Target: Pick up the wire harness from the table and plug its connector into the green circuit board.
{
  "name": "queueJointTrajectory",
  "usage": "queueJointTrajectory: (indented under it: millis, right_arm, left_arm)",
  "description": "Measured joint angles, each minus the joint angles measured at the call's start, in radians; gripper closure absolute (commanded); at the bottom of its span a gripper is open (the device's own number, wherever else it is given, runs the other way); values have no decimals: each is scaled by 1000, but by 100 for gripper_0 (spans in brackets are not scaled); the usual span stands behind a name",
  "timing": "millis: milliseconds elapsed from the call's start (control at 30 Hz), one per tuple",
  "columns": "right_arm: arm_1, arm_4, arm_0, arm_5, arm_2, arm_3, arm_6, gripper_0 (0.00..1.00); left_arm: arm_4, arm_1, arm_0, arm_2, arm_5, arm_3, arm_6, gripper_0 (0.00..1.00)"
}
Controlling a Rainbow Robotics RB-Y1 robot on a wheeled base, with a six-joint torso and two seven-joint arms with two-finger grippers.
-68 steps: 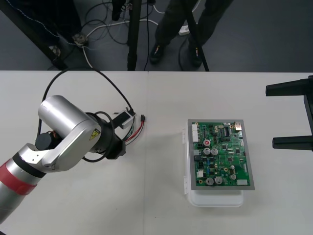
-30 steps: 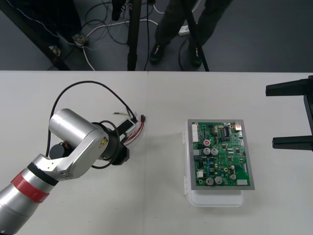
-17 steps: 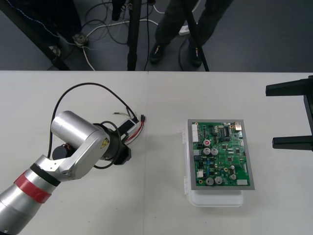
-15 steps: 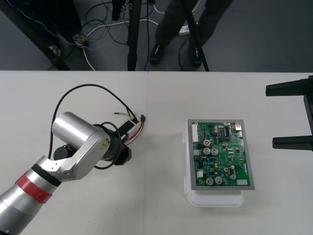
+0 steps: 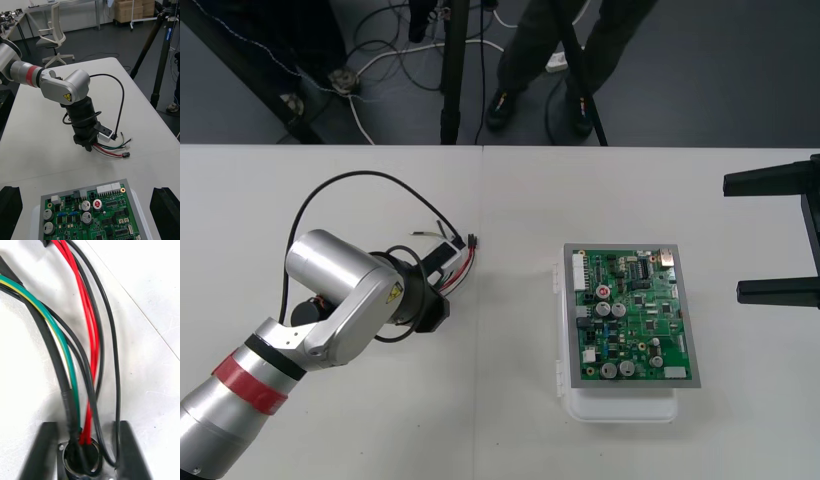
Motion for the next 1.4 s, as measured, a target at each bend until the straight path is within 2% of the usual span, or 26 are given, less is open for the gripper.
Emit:
queueJointTrajectory:
  millis: [133, 267, 667, 900, 1067, 1400]
  right_arm:
    - [0, 0, 0, 0, 0, 0, 0, 0]
    - [0, 0, 0, 0, 0, 0, 0, 0]
    - [0, 0, 0, 0, 0, 0, 0, 0]
    - [0, 0, 0, 0, 0, 0, 0, 0]
    - [0, 0, 0, 0, 0, 0, 0, 0]
    - [0, 0, 0, 0, 0, 0, 0, 0]
  left_arm:
    - [0, 0, 0, 1, 1, 1, -19, 71]
    - [0, 0, 2, 7, 1, 1, -35, 100]
    - [0, 0, 8, 34, 5, 1, -51, 100]
    - [13, 1, 15, 88, 5, -7, -136, 100]
    - [28, 12, 19, 111, -14, -91, -164, 100]
    - [99, 47, 19, 159, -144, -295, -164, 100]
